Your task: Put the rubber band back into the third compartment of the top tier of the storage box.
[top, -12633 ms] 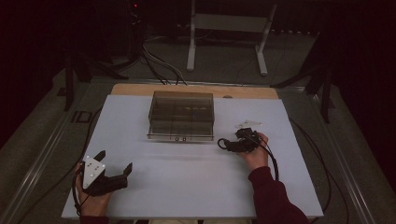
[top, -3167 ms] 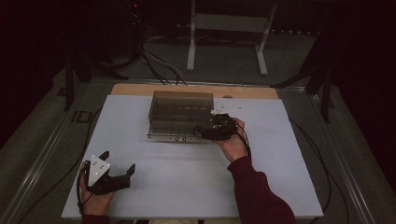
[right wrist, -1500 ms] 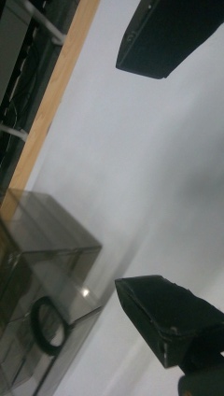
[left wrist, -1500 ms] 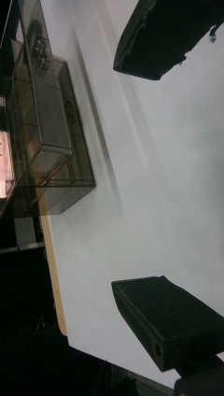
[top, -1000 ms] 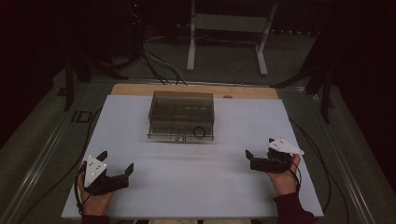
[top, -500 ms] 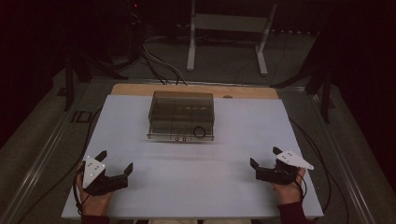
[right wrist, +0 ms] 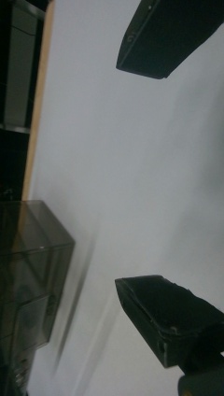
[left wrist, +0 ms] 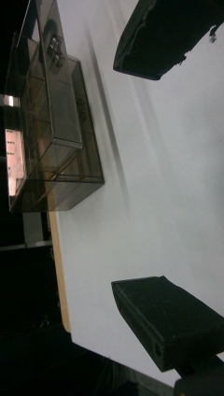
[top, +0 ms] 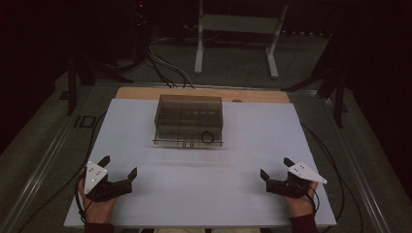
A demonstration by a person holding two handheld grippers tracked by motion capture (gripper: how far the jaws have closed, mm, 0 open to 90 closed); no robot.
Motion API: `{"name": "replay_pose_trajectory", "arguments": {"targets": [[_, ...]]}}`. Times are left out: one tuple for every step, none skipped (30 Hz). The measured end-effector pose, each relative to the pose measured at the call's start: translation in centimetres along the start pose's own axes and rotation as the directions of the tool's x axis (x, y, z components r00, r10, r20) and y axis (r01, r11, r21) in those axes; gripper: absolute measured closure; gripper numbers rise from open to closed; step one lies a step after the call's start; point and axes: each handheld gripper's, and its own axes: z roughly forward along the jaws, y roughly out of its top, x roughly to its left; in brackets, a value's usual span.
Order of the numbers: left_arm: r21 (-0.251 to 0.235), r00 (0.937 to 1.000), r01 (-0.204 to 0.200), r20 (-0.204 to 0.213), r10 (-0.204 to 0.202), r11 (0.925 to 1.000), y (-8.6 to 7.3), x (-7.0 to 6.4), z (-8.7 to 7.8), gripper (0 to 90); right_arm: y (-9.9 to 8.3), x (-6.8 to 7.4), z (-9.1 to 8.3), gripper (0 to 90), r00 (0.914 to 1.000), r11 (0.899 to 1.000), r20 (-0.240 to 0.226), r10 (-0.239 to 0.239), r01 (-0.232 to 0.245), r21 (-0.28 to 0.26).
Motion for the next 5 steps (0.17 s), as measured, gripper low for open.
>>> {"name": "replay_pose_trajectory", "arguments": {"targets": [[0.009, 0.9999, 0.013, -0.008, -0.013, 0.9999, 0.0, 0.0, 0.2, 0.4, -0.1, 0.0, 0.2, 0.1, 1.0, 1.0, -0.003, 0.0, 0.0, 0.008], [0.031, 0.9991, 0.034, -0.026, -0.034, 0.9989, -0.1, 0.0, 0.5, 0.5, -0.2, 0.0, 0.4, 0.1, 1.0, 1.0, -0.003, 0.001, -0.001, 0.018], [0.051, 0.998, 0.056, -0.034, -0.054, 0.9971, -0.2, 0.1, 0.9, 0.5, -0.5, -0.1, 0.8, 0.1, 1.0, 0.999, 0.005, 0.003, -0.003, 0.044], [0.051, 0.998, 0.056, -0.034, -0.054, 0.9971, -0.2, 0.1, 0.9, 0.5, -0.5, -0.1, 0.8, 0.1, 1.0, 0.999, 0.005, 0.003, -0.003, 0.044], [0.075, 0.9966, 0.075, -0.04, -0.072, 0.9943, -0.4, 0.2, 1.4, 0.5, -0.7, -0.1, 1.3, 0.1, 0.9998, 0.997, 0.019, 0.005, -0.007, 0.081]]}}
